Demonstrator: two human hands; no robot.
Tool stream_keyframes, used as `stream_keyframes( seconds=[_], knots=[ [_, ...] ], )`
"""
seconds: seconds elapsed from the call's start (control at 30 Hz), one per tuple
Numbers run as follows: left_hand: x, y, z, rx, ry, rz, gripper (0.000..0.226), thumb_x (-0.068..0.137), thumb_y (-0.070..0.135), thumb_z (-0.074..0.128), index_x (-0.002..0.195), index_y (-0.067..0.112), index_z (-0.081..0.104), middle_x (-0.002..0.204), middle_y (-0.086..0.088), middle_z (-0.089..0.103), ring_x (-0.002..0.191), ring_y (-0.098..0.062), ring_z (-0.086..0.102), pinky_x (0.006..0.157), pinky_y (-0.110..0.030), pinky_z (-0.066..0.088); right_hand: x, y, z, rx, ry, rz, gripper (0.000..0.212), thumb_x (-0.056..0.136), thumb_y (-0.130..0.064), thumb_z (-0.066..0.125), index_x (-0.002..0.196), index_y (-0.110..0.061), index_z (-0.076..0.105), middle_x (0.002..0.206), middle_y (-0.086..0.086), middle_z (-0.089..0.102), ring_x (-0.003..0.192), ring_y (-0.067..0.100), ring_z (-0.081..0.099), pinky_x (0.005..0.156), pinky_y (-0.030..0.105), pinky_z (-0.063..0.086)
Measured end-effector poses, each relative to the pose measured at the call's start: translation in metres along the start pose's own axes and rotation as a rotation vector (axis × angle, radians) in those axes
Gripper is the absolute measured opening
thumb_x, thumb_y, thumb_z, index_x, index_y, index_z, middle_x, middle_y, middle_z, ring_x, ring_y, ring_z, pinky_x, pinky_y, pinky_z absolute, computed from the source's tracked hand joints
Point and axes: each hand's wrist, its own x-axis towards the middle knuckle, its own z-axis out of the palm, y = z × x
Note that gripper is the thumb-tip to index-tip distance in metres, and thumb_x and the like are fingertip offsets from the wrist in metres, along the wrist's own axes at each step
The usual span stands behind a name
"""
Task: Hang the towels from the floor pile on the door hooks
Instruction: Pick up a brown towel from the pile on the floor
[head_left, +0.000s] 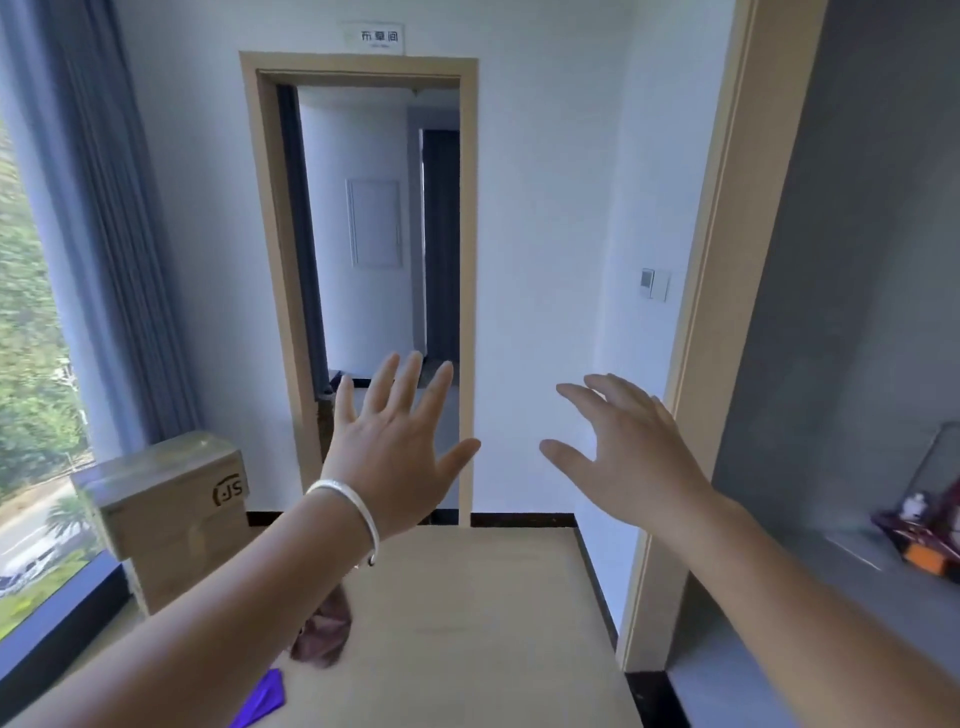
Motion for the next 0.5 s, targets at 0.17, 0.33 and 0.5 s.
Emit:
stream_keyframes(
  seconds=[0.17,0.33,0.5],
  knots=[
    [0.056,-0.039,0.04,-0.013,-0.041,0.019,0.081,0.083,0.074,0.004,0.149,0.031,-0.012,0.16,-0.002,-0.008,0.146,-0.023,-0.013,0.117,-0.057,0.003,0.052,-0.002,0.038,-0.022,0.004,0.05,0.065,0.09,-0.059,0.045,0.147,-0.032,0.029,0.154,-0.004,0.025,0.143,0.015,0.014,0.117,0.043,0.014],
    [0.106,-0.052,0.078,-0.035,-0.034,0.068,0.08,0.084,0.073,0.005,0.149,0.031,-0.014,0.161,-0.002,-0.006,0.147,-0.022,-0.012,0.117,-0.055,0.0,0.096,0.012,0.07,-0.036,-0.016,0.095,0.065,0.091,-0.06,0.043,0.147,-0.034,0.025,0.155,-0.005,0.022,0.143,0.013,0.012,0.117,0.044,0.014],
    [0.166,-0.049,0.118,-0.053,-0.02,0.099,0.079,0.086,0.072,0.009,0.149,0.03,-0.014,0.161,-0.003,-0.005,0.147,-0.022,-0.011,0.117,-0.056,0.003,0.148,0.044,0.099,-0.052,0.001,0.104,0.065,0.09,-0.061,0.043,0.147,-0.034,0.025,0.155,-0.005,0.023,0.143,0.013,0.013,0.118,0.044,0.013]
  ],
)
